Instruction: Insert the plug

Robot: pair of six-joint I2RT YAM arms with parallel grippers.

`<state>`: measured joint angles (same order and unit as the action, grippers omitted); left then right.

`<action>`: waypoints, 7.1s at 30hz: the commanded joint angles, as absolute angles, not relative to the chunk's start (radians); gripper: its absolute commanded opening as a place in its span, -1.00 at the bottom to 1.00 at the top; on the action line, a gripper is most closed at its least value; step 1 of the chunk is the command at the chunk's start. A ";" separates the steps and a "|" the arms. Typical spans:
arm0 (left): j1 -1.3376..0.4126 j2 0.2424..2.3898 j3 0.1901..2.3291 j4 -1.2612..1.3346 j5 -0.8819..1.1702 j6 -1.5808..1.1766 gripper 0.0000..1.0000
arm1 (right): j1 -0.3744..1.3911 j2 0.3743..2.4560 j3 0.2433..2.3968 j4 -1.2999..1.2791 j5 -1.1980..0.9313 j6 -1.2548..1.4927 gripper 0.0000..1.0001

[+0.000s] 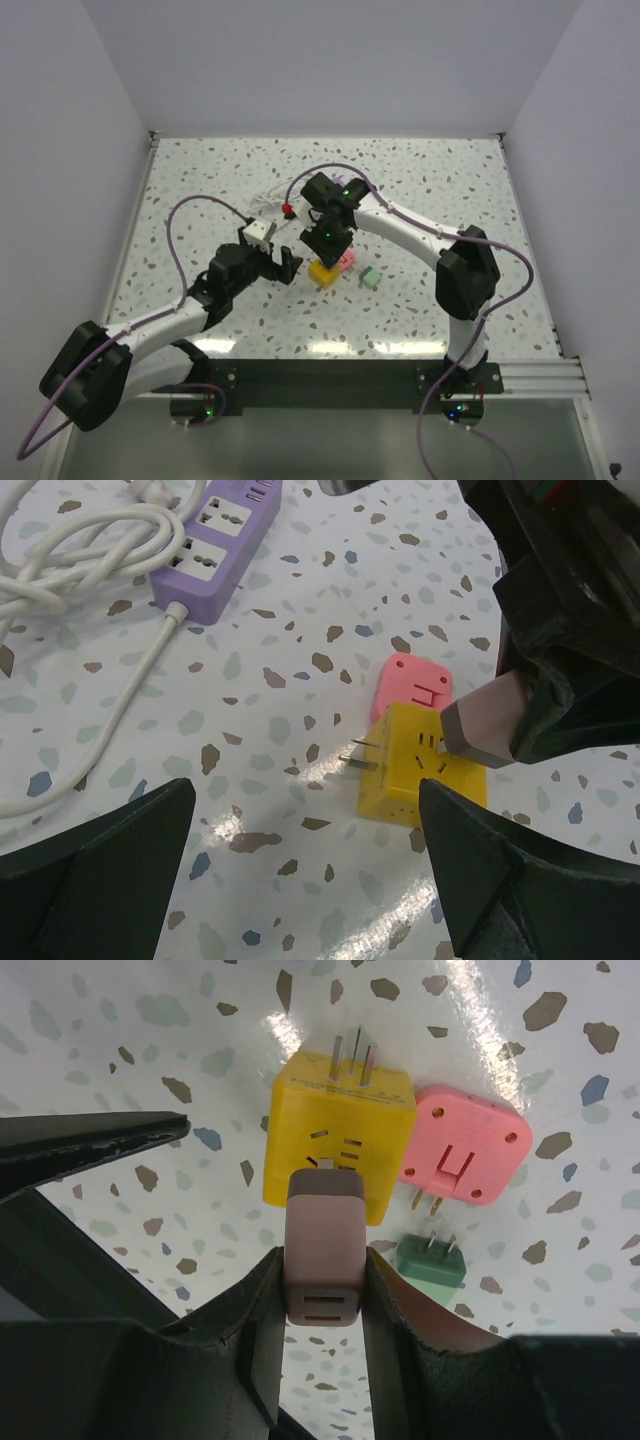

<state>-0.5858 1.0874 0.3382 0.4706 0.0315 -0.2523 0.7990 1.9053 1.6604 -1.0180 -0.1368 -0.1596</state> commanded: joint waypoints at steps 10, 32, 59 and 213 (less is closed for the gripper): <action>-0.571 1.052 0.314 0.508 0.064 -0.272 1.00 | 0.801 2.008 1.827 -1.161 -0.080 -0.186 -1.00; -0.571 1.025 0.301 0.515 0.086 -0.272 1.00 | 0.804 2.088 1.881 -1.223 -0.078 -0.195 -1.00; -0.572 1.019 0.290 0.540 0.144 -0.272 1.00 | 0.856 2.214 1.997 -1.207 -0.061 -0.221 -1.00; -0.572 1.002 0.276 0.558 0.192 -0.247 0.97 | 0.462 2.066 1.516 -0.473 -0.281 0.031 0.73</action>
<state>-0.5770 1.0077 0.2832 0.4946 0.1909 -0.2516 0.4808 2.1113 1.5471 -0.5079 -0.4095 0.0273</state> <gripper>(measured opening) 0.988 0.857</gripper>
